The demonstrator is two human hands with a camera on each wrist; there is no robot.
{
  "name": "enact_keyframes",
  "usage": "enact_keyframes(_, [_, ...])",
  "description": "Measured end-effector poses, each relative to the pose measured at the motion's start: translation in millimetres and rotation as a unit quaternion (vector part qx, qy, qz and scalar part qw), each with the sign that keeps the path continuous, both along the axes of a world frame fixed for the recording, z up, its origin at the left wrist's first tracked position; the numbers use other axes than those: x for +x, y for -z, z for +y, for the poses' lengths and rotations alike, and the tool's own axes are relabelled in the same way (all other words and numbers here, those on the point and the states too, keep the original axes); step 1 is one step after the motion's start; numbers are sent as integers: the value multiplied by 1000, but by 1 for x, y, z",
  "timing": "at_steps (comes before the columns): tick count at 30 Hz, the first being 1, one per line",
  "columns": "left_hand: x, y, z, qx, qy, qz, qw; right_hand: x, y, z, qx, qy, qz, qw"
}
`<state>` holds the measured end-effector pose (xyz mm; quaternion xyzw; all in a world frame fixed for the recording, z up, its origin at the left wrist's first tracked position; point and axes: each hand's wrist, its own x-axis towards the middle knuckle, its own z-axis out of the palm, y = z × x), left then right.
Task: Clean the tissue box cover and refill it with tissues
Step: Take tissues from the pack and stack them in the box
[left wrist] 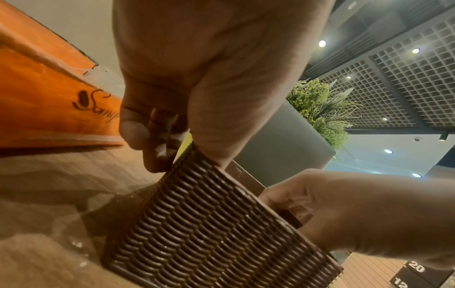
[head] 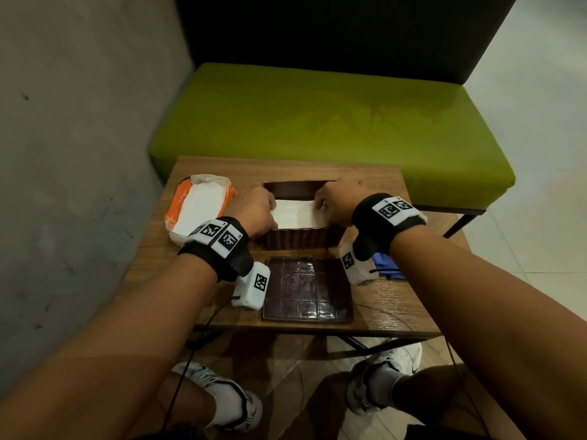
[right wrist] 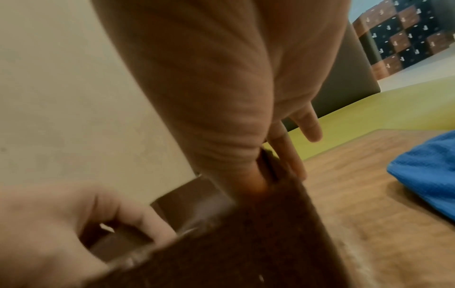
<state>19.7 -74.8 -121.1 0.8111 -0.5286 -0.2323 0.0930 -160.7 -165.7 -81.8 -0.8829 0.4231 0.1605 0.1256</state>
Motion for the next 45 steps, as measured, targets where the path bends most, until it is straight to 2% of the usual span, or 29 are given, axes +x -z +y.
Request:
enact_keyframes(2, [0, 1, -1, 9, -2, -4, 1000, -5, -5, -1, 14, 2, -17, 1000])
enact_keyframes(6, [-3, 1, -2, 12, -8, -11, 1000, -7, -9, 3, -21, 5, -42, 999])
enact_keyframes(11, [-3, -2, 0, 12, 3, -11, 1000, -6, 6, 10, -46, -11, -10, 999])
enact_keyframes(14, [-1, -2, 3, 2, 20, -13, 1000, -8, 9, 10, -64, -14, -3, 998])
enact_keyframes(17, [-2, -10, 14, -32, 29, -24, 999, -11, 6, 10, -94, -9, -39, 995])
enact_keyframes(21, [2, -25, 30, -104, -5, -6, 995, -14, -6, 13, -130, 6, -82, 988])
enact_keyframes(25, [17, -41, 47, -161, -61, 82, 982, -12, -15, 17, -118, 7, -109, 987])
enact_keyframes(28, [46, -47, 62, -200, -151, 145, 957, -3, -26, 24, -130, 5, -164, 978])
enact_keyframes(31, [78, -47, 74, -163, -257, 178, 936, 23, -43, 36, -73, -32, -214, 974])
enact_keyframes(34, [99, -38, 77, -84, -311, 197, 926, 70, -56, 51, -20, -96, -230, 968])
enact_keyframes(40, [115, -25, 69, -43, -294, 166, 940, 173, -40, 66, 20, -173, -186, 967])
enact_keyframes(45, [125, -24, 67, 0, -257, 108, 960, 209, -7, 60, 31, -186, -104, 976])
